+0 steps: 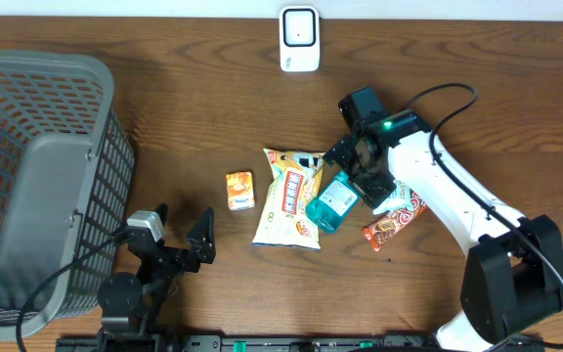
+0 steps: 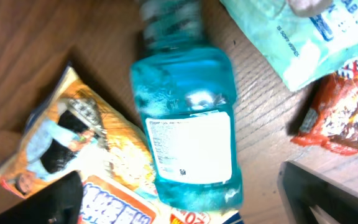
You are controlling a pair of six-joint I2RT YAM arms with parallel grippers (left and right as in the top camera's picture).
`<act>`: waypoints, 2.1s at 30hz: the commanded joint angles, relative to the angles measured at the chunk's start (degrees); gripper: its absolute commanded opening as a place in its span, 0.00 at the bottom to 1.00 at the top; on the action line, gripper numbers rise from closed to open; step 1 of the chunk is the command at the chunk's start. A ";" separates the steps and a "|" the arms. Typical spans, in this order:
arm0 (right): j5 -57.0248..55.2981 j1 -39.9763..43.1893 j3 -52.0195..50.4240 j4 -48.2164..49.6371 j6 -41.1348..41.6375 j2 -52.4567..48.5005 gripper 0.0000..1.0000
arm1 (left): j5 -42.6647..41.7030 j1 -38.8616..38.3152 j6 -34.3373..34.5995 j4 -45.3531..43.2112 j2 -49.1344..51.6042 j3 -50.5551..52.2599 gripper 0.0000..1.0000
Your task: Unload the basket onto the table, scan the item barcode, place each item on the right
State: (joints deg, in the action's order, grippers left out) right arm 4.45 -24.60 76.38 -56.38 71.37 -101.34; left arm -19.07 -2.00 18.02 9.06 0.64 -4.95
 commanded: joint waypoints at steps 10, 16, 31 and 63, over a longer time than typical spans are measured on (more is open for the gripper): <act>-0.87 1.62 4.31 -2.75 -29.57 0.22 0.99 | 0.46 -0.13 0.31 1.60 0.07 0.76 0.98; -5.99 1.55 3.67 -2.10 -29.33 0.00 0.99 | 0.46 -0.13 0.31 1.60 0.07 0.76 0.98; -7.13 1.66 -10.49 16.61 -15.28 -0.59 0.94 | 0.46 -0.13 0.31 1.60 0.07 0.76 0.98; -6.71 1.68 -22.29 32.72 -28.63 1.46 0.30 | 0.46 -0.13 0.31 1.60 0.07 0.76 0.98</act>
State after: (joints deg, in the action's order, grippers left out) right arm -2.28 -22.74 53.08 -23.11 47.59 -100.29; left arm -18.96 -2.00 18.04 10.26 0.64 -4.95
